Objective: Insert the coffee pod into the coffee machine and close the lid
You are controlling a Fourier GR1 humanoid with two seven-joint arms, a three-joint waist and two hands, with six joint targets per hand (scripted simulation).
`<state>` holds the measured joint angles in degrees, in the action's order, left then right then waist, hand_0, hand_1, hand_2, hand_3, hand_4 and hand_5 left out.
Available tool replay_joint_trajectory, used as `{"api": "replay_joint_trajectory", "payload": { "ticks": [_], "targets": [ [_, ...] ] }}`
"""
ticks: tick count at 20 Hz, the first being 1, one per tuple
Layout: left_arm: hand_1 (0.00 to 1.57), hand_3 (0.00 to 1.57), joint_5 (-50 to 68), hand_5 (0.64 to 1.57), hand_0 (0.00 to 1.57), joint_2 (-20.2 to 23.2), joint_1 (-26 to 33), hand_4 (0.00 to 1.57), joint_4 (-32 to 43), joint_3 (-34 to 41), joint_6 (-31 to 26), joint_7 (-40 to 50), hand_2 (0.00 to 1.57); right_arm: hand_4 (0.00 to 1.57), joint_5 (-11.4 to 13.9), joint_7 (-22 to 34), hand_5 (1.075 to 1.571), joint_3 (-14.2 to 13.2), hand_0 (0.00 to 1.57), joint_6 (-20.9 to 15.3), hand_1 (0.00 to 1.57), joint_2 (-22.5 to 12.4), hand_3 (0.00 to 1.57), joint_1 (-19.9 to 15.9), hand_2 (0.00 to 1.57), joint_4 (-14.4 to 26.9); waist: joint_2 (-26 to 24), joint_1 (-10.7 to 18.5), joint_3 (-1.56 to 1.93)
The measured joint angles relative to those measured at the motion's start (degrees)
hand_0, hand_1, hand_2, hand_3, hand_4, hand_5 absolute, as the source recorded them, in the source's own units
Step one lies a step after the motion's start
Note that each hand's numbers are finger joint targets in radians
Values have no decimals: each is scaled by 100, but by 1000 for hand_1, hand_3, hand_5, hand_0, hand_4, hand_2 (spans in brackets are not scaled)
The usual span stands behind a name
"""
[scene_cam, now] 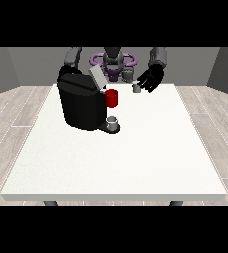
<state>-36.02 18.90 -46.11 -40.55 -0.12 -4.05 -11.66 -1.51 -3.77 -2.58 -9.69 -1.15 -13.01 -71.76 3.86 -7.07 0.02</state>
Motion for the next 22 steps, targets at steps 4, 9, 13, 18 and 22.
{"api": "replay_joint_trajectory", "payload": {
  "ticks": [4, 9, 13, 18, 22],
  "targets": [
    [1272, 1293, 46, 1571, 1272, 126, -288, 548, -65, 138, -196, 40, 1342, 496, -60, -184, 1571, 58, 0, 71, 0, 20, 0, 11, 0, -1, 113, -118, -1],
    [1072, 1232, 65, 1571, 1072, 466, -673, 520, 3, 386, -297, 78, 1218, 521, -101, -115, 1571, 103, 0, 156, 0, -15, 0, -152, 0, -263, 304, -380, -1],
    [1211, 1199, 137, 1571, 1211, 631, -990, 507, 89, 583, -396, 174, 1253, 492, -28, 9, 1571, 225, 0, 127, 0, -21, 0, -211, 0, -442, 395, -553, -2],
    [1260, 1258, 179, 1571, 1260, 769, -1430, 490, 172, 767, -406, 340, 1318, 514, -31, 61, 1571, 201, 0, 195, 0, -121, 0, -397, 0, -570, 662, -785, -2],
    [1282, 1263, 114, 1571, 1282, 733, -1733, 517, 198, 768, -353, 490, 1329, 548, 51, 133, 1571, 232, 0, 114, 0, -103, 0, -572, 0, -611, 811, -893, -1]
  ]
}}
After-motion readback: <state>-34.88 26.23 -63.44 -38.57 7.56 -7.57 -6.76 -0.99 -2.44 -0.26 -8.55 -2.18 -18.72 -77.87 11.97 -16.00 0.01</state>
